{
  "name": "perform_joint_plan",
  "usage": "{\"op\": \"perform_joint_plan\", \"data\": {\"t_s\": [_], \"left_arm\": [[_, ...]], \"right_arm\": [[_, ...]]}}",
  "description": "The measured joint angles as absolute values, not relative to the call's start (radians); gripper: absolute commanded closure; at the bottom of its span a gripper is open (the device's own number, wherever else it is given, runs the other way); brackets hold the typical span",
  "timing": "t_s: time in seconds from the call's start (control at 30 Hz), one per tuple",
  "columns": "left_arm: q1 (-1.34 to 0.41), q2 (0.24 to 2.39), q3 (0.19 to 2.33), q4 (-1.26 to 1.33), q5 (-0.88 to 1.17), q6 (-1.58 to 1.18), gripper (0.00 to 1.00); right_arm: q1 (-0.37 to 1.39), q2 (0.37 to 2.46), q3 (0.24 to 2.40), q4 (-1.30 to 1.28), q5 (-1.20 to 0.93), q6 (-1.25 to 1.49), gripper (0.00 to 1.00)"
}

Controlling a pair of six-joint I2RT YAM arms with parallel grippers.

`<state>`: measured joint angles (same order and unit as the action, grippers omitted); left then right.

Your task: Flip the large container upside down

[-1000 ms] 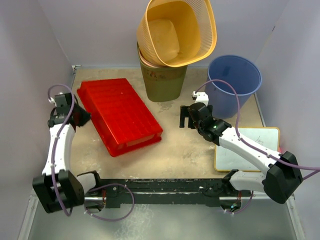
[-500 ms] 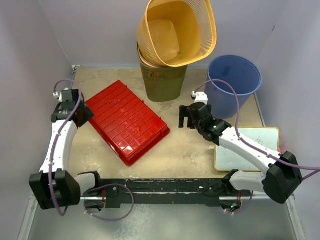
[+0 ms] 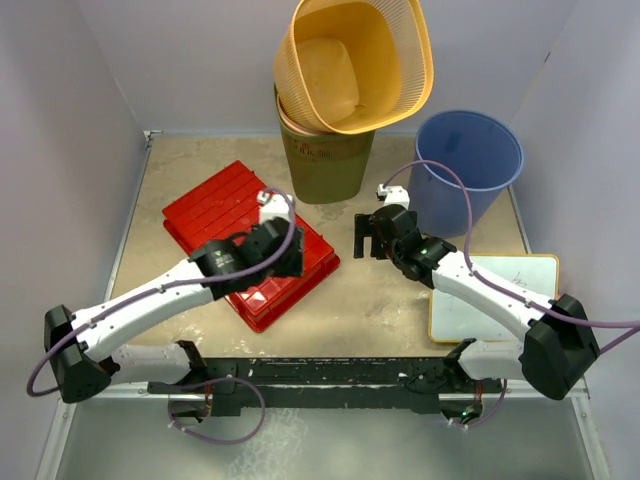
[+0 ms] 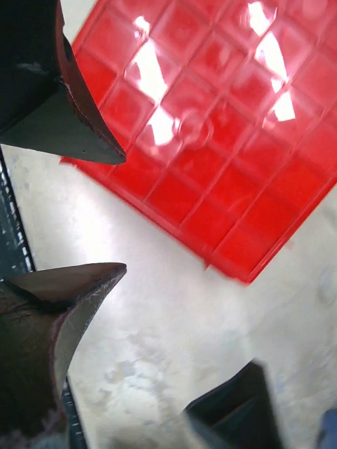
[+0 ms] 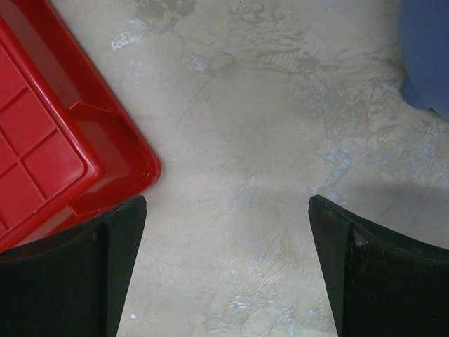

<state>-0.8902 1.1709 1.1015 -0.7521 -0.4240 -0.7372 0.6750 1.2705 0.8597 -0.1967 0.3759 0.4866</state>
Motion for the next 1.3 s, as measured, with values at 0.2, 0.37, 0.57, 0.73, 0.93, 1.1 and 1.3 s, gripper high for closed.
{"op": "perform_joint_plan", "data": {"t_s": [0.2, 0.37, 0.57, 0.73, 0.93, 1.1, 1.3], "left_arm": [[-1.071, 1.231, 1.077, -0.686, -0.393, -0.759, 0.46], [-1.083, 1.260, 0.968, -0.620, -0.319, -0.773, 0.48], [-1.081, 1.312, 0.861, -0.587, -0.302, -0.820, 0.52], [-0.995, 1.295, 0.793, -0.594, -0.326, -0.886, 0.54], [-0.725, 1.090, 0.749, -0.691, -0.437, -0.952, 0.48], [-0.502, 0.976, 0.756, -0.736, -0.519, -0.969, 0.47], [-0.442, 0.988, 0.807, -0.737, -0.503, -0.939, 0.48]], "right_arm": [[0.675, 1.269, 0.860, -0.221, 0.410, 0.496, 0.00], [0.675, 1.225, 0.853, -0.239, 0.455, 0.519, 0.00], [0.675, 1.148, 0.822, -0.235, 0.488, 0.536, 0.00], [0.675, 1.146, 0.820, -0.234, 0.488, 0.539, 0.00], [0.674, 1.153, 0.820, -0.234, 0.487, 0.540, 0.00], [0.674, 1.153, 0.818, -0.233, 0.483, 0.540, 0.00], [0.674, 1.143, 0.807, -0.229, 0.481, 0.539, 0.00]]}}
